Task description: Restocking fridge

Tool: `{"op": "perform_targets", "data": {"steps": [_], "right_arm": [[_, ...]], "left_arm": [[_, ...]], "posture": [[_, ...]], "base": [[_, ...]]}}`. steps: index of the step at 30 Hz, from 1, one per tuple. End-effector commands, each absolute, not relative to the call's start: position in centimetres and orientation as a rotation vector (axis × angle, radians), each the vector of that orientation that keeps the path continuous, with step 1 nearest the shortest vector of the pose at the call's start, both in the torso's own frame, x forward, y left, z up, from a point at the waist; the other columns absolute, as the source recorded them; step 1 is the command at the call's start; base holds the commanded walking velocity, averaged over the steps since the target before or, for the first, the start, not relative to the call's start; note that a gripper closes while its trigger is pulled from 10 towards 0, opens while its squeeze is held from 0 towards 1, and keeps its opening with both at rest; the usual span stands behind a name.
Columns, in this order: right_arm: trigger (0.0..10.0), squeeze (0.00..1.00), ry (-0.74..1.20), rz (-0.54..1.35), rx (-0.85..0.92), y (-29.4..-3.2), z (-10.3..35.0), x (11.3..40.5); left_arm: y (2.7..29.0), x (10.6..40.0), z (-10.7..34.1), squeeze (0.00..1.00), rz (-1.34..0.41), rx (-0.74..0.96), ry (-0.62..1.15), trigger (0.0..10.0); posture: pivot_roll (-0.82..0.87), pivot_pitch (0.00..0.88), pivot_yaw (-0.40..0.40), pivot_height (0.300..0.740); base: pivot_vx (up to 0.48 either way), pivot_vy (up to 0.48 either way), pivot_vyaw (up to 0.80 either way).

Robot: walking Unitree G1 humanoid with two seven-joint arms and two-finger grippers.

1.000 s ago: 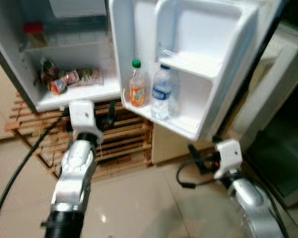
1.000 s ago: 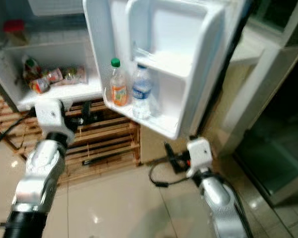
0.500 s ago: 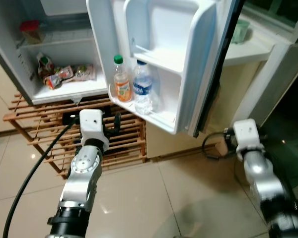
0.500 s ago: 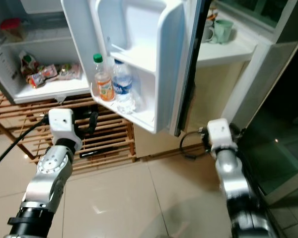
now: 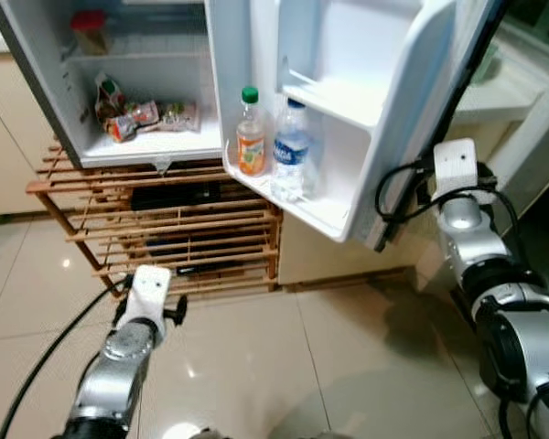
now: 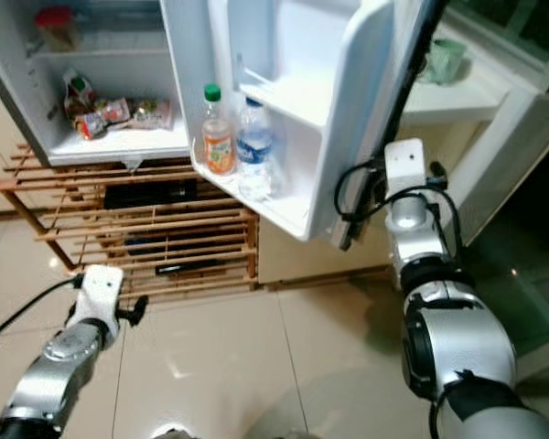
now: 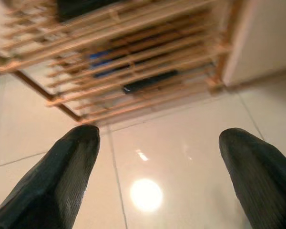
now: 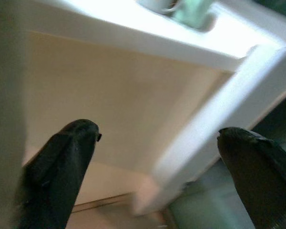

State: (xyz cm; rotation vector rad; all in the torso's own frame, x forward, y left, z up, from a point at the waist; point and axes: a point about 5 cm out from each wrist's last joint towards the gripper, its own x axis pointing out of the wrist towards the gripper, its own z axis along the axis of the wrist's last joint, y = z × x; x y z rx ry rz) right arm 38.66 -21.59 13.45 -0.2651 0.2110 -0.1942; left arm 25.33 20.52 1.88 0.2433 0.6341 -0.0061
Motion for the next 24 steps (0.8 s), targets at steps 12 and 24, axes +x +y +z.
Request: {"op": "perform_targets", "data": {"steps": [12,24], "right_arm": [[10.0,0.16,0.116,0.791,0.175,-8.3,13.7,31.0],[10.0,0.16,0.184,0.284,0.031,-14.9,10.1,31.0]], "left_arm": [[18.7,22.6,-2.7,0.00,-0.298,0.321,0.894,10.0],[16.3,24.6,-2.6,0.00,-0.374,0.294,0.770,10.0]], "posture": [[-0.16,0.000,0.023,0.740],[-0.18,0.000,0.025,0.740]], "base": [[0.000,0.000,0.00],[0.000,0.000,0.00]]}}
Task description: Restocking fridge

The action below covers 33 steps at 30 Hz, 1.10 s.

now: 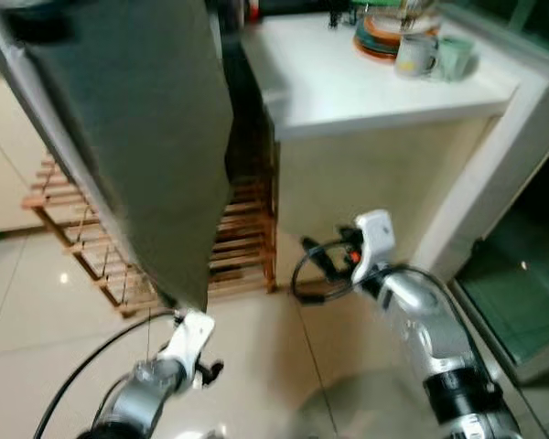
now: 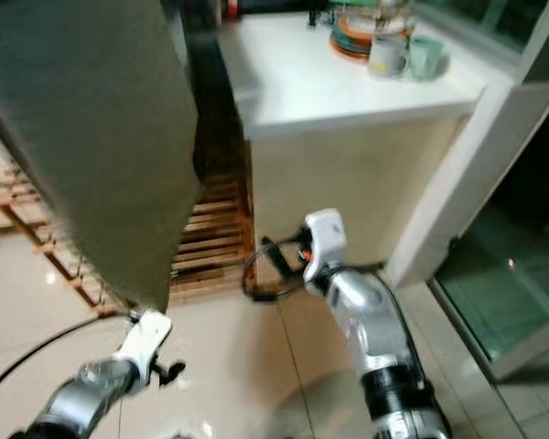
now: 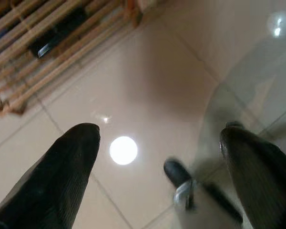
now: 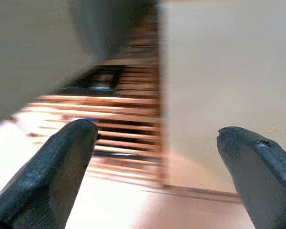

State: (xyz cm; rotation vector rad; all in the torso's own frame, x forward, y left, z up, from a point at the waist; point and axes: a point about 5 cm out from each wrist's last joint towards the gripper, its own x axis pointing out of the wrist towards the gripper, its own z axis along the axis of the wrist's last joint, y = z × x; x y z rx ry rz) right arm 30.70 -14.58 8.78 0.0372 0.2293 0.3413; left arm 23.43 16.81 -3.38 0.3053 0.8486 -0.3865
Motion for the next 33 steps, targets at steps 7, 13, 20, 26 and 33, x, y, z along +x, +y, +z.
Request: {"op": "perform_targets", "data": {"steps": [7,13,20,26,33], "right_arm": [[10.0,0.16,0.083,0.119,0.036,-16.4,10.9,31.8],[10.0,0.17,0.047,0.142,0.018,-16.5,10.3,30.5],[10.0,0.18,0.061,0.206,0.050,-16.6,9.1,28.1],[10.0,0.19,0.071,0.225,0.057,-15.7,9.0,29.3],[10.0,0.18,0.051,0.209,0.041,-15.5,9.4,30.0]], "left_arm": [[16.1,29.6,5.7,0.00,-0.208,0.071,0.275,10.0],[15.1,28.8,12.1,0.00,-0.312,0.129,-0.011,10.0],[16.8,26.1,11.2,0.00,-0.168,0.042,0.011,10.0],[16.6,28.4,13.5,0.00,-0.085,0.046,-0.053,10.0],[17.6,28.8,12.5,0.00,-0.048,0.002,0.020,10.0]], "posture": [[-0.16,0.000,0.016,0.740],[-0.16,0.000,0.020,0.740],[-0.12,0.000,-0.023,0.740],[-0.12,0.000,-0.028,0.740],[-0.14,0.000,0.001,0.740]], "base": [[0.000,0.000,0.00],[0.000,0.000,0.00],[0.000,0.000,0.00],[0.198,0.000,0.22],[0.475,0.000,0.25]]}}
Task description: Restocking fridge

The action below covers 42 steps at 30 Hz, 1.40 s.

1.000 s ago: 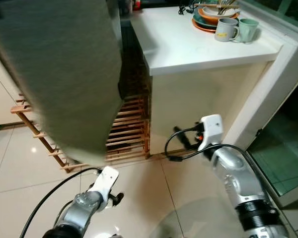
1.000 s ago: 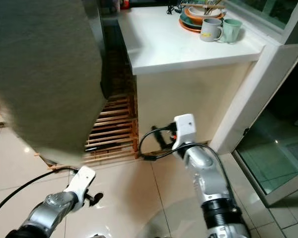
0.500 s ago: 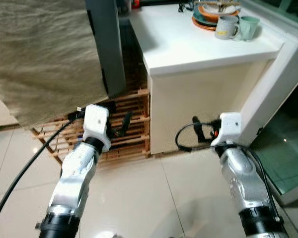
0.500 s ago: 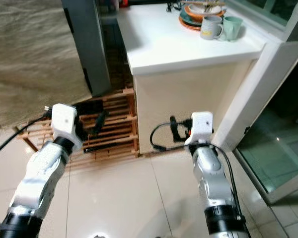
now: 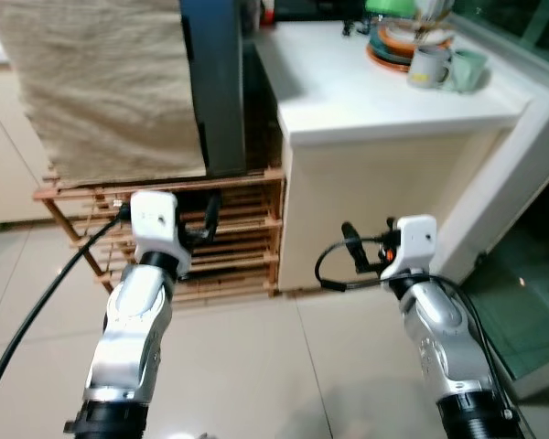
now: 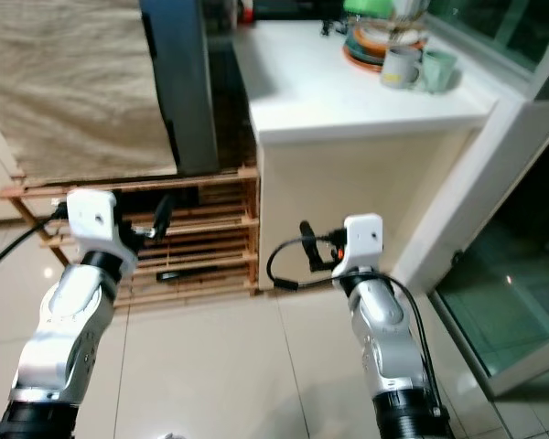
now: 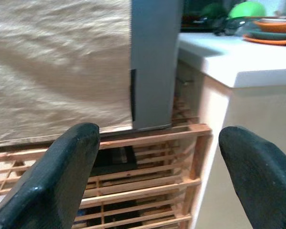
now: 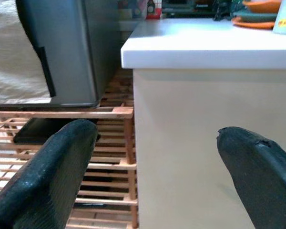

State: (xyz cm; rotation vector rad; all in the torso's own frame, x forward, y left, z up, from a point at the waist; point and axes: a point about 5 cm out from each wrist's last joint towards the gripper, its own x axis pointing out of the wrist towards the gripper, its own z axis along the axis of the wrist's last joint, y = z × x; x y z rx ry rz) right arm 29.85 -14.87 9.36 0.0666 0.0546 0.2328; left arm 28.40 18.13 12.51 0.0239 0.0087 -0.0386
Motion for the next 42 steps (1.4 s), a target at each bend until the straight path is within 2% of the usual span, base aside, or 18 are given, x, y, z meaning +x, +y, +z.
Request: {"op": "perform_targets", "data": {"steps": [1,12,16,21,31,35,42], "right_arm": [[10.0,0.18,0.052,0.207,0.040,-15.5,9.4,30.1],[10.0,0.18,0.061,0.225,0.039,-15.2,9.1,30.2],[10.0,0.18,0.069,0.227,0.045,-15.1,8.9,30.3],[10.0,0.18,0.067,0.245,0.062,-14.4,8.9,30.7],[10.0,0.18,0.078,0.229,0.049,-14.6,8.7,30.9],[10.0,0.18,0.072,0.226,0.044,-14.7,8.8,30.8],[10.0,0.18,0.078,0.210,0.040,-15.0,8.5,30.7]], "left_arm": [[17.5,28.9,12.5,0.00,-0.049,0.003,0.021,10.0],[17.7,29.3,12.5,0.00,-0.028,0.032,0.028,10.0],[17.7,29.4,12.1,0.00,-0.006,0.077,0.051,10.0],[17.6,29.6,12.1,0.00,-0.004,0.052,0.050,10.0],[17.3,29.7,12.0,0.00,-0.015,0.026,0.054,10.0],[17.2,29.9,12.0,0.00,-0.021,0.028,0.052,10.0],[17.1,30.0,12.0,0.00,-0.026,0.019,0.050,10.0]], "posture": [[-0.14,0.000,0.003,0.740],[-0.14,0.000,0.001,0.740],[-0.13,0.000,-0.002,0.740],[-0.11,0.000,-0.010,0.740],[-0.12,0.000,-0.017,0.740],[-0.12,0.000,-0.015,0.740],[-0.13,0.000,-0.013,0.740]], "base": [[0.458,0.000,0.00],[0.406,0.201,0.00],[0.000,0.000,0.00],[0.000,0.000,0.00],[0.000,0.000,0.00],[0.000,0.475,0.00],[0.000,0.324,-0.55]]}}
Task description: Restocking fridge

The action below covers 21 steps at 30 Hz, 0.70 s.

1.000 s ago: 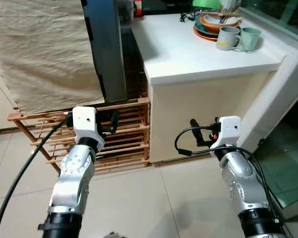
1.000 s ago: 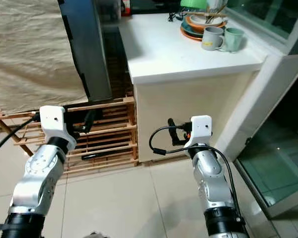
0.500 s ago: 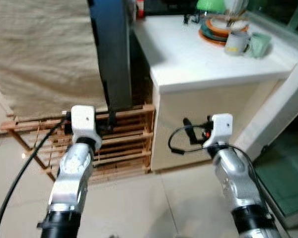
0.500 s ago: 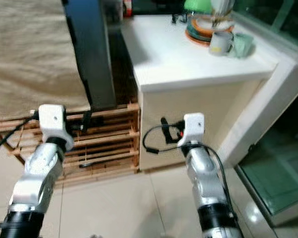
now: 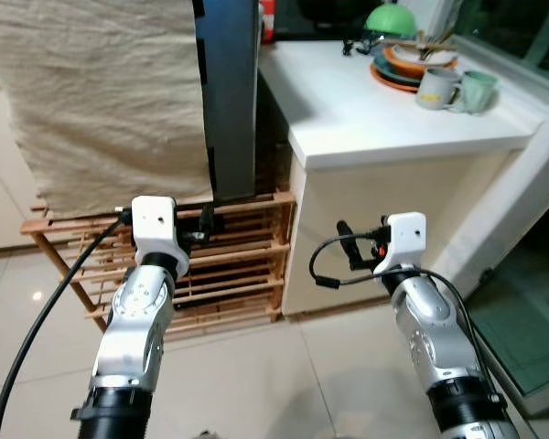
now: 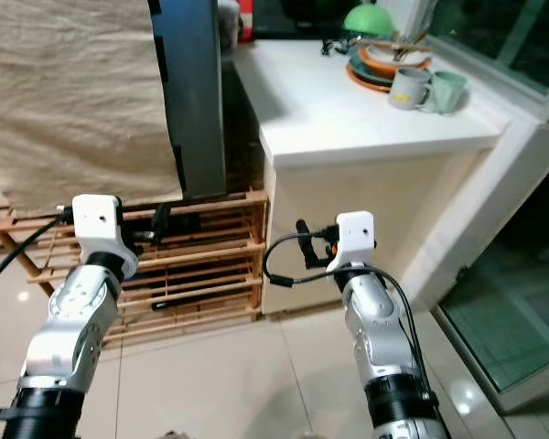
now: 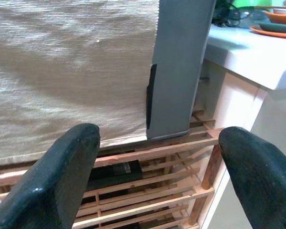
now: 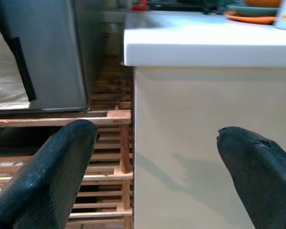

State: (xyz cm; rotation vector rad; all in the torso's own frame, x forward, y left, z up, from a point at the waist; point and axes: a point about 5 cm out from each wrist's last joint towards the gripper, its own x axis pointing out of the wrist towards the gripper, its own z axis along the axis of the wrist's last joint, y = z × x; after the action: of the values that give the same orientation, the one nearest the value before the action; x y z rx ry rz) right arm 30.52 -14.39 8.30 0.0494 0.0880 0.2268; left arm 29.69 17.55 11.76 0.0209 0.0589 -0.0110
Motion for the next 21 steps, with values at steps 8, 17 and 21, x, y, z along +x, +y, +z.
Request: {"op": "perform_targets", "data": {"steps": [8,17,21], "right_arm": [[10.0,0.18,0.077,0.204,0.041,-15.1,8.5,30.5],[10.0,0.18,0.179,0.207,0.000,-17.4,5.3,26.4],[10.0,0.18,0.158,0.225,-0.001,-16.5,5.6,27.2]], "left_arm": [[16.9,29.6,11.5,0.00,-0.033,0.038,0.072,10.0],[17.7,24.4,5.9,0.00,-0.160,0.096,0.356,10.0],[17.0,26.2,7.6,0.00,-0.169,0.074,0.264,10.0]], "posture": [[-0.13,0.000,-0.014,0.740],[-0.12,0.000,-0.014,0.740],[-0.12,0.000,-0.014,0.740]], "base": [[0.000,0.000,0.00],[0.000,0.000,0.00],[0.000,0.000,0.00]]}}
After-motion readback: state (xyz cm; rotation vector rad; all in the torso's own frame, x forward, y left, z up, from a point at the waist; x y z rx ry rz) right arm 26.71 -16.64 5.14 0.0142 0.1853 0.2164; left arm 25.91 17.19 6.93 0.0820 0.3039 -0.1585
